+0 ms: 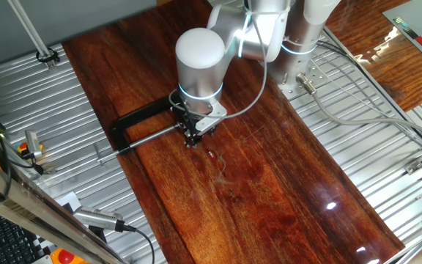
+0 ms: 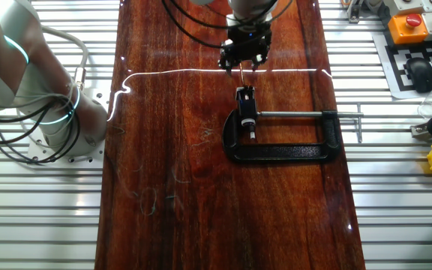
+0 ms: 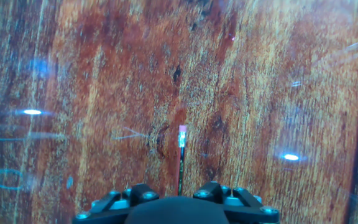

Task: Insert the pencil into the pencil sharpener

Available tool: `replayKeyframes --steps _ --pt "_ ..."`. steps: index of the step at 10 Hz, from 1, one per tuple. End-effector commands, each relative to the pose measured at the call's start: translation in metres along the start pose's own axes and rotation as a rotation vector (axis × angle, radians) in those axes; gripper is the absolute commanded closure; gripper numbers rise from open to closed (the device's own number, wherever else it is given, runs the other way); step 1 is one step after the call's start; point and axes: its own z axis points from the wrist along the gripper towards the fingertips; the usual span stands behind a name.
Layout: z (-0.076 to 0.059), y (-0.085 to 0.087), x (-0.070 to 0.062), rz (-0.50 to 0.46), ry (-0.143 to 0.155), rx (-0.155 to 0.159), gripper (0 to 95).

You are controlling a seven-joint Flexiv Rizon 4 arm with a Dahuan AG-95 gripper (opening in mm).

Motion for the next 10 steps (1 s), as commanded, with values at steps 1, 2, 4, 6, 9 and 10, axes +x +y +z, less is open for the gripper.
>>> replayKeyframes --steps 1,2,4,6,9,10 --pt "-0.0085 -0.0048 -0.0138 0.053 -0.011 -0.018 38.0" --pt "-0.0122 -0.0066 -0.0203 0.084 -0.012 -0.023 38.0" --pt "-0.0122 -0.0066 -0.0203 0.264 -0.016 -0.024 95.0" --pt "-0.0122 -0.0066 -0.0203 0.483 -0.053 -0.026 95.0" --pt "-0.0122 -0.0066 -0.0203 0.637 -0.056 -0.031 95.0" --pt "-0.0122 -0.0066 -0.0203 0.65 -0.048 -0.03 95.0"
